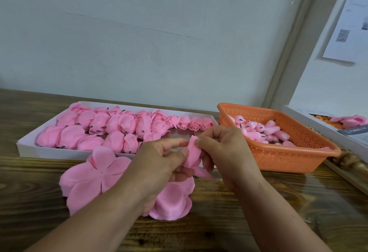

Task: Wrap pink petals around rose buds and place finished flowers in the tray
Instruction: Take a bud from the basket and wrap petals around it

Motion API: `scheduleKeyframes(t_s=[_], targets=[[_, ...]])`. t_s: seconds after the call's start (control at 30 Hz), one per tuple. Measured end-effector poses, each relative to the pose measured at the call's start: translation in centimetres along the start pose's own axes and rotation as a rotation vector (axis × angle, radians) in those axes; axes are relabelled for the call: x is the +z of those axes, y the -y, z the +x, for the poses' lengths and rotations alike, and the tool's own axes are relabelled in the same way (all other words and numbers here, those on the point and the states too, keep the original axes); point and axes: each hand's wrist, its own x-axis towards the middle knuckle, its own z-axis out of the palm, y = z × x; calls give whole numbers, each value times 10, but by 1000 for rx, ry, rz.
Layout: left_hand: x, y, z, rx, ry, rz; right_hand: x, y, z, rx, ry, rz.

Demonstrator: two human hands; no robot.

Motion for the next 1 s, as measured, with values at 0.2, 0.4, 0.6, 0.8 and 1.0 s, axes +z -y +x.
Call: scheduleKeyframes(t_s=[0.2,0.4,0.6,0.8,1.0], targets=[[-7,0,3,-87,69,-30,5,2,-4,8,21,59],[-11,-5,2,-117,156,-46,4,7,-8,33,67,125],[-11,-7,2,-179,157,-84,3,7,-7,42,80,150],[-14,-17,3,-252,170,-279,-36,12,5,-191,96,323],[-16,-22,3,-297,145,-412,-42,16,-5,-376,541,-247]])
